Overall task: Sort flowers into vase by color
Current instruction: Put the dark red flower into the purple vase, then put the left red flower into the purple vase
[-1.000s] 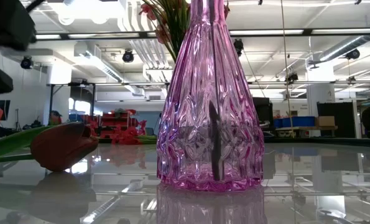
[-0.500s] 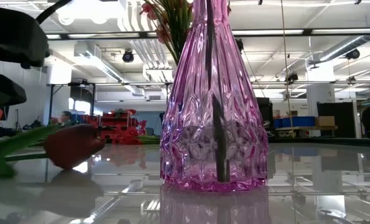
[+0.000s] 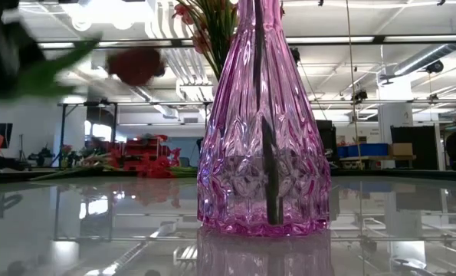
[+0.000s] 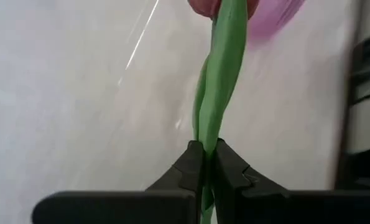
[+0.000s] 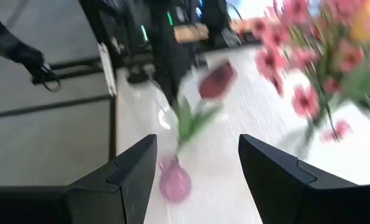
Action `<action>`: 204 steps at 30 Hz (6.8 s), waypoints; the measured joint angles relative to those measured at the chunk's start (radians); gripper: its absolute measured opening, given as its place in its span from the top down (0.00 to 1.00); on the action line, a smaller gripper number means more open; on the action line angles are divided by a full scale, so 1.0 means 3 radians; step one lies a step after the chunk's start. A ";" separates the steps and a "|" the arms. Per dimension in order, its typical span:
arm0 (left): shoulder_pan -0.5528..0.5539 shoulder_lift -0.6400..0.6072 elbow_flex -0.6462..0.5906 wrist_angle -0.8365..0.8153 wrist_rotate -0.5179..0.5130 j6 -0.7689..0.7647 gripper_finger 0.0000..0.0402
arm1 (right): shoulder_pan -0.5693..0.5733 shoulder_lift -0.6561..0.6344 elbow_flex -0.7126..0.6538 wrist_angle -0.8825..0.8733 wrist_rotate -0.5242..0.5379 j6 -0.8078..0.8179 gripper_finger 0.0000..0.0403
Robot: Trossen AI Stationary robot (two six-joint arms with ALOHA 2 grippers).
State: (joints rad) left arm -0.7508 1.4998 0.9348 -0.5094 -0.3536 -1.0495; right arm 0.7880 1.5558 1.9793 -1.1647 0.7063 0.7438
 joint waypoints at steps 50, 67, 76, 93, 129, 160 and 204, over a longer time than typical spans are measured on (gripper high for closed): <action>0.0467 0.0802 0.0806 0.4782 -0.1032 0.4079 1.00 | 0.0216 0.0004 -0.0078 -0.0522 0.0005 0.0859 0.46; 0.0462 0.0796 0.0653 0.4192 -0.1031 0.3487 0.98 | 0.0208 0.0005 -0.0078 -0.0547 0.0125 0.0685 0.46; 0.0387 0.0387 0.0653 0.3011 -0.0747 0.2756 0.75 | 0.0208 -0.0011 -0.0078 -0.0550 0.0123 0.0666 0.46; 0.0351 -0.0727 0.0651 -0.0014 -0.0548 0.1481 0.60 | 0.0208 -0.0106 -0.0079 -0.0703 0.0123 0.0535 0.46; 0.5348 -0.0685 -0.0576 -0.0986 -0.0774 0.0878 0.66 | -0.0312 -0.0256 -0.0079 -0.0815 0.0834 0.0598 0.46; 0.5589 0.1483 0.1259 -0.1754 -0.1052 0.1138 0.67 | -0.3399 -0.1263 -0.0471 -0.0638 -0.0835 -0.2486 0.46; 0.5991 0.1770 0.1633 -0.2117 -0.1213 0.0950 1.00 | -0.4269 -0.1273 -0.0529 -0.0447 -0.1482 -0.3462 0.46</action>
State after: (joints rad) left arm 1.0465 2.0307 1.4246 -1.1446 -0.7176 -0.7647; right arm -0.4927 1.1741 1.8206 -1.2987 0.2616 -0.2949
